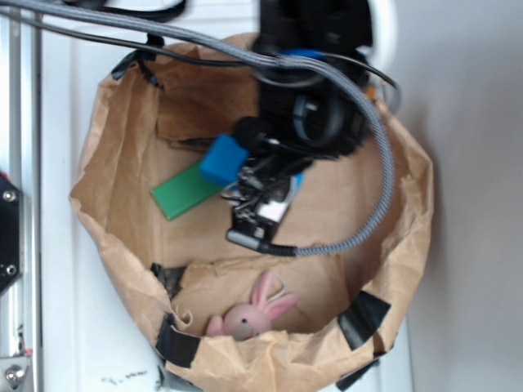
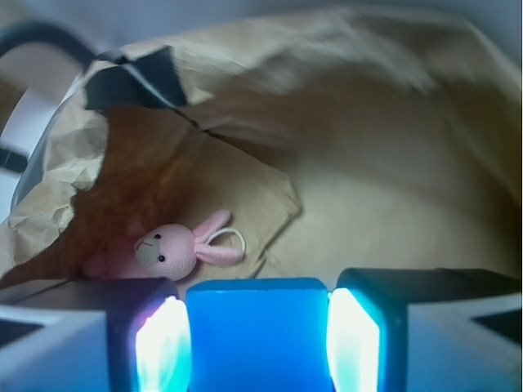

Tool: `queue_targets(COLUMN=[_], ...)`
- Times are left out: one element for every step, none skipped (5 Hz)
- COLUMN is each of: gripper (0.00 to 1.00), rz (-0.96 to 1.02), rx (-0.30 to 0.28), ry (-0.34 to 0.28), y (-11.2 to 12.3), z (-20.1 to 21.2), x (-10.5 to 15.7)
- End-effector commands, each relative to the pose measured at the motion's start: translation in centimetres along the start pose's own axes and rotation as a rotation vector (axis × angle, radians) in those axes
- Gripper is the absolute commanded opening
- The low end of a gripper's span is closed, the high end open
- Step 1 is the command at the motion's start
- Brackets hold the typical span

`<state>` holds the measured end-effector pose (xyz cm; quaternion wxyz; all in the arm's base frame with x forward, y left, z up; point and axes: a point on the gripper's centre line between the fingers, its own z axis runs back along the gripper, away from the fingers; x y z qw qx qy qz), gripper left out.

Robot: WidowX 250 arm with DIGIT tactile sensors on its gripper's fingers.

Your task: Grab the blue block.

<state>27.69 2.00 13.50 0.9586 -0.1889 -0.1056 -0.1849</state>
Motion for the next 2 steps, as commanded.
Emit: queue_targets(gripper=[0.0,1.0], rz=[0.046,0.046], rx=[-0.051,-0.051], ry=[-0.028,-0.028], y=[0.08,0.08], z=[2.64,2.64], x=[-0.77,-0.77])
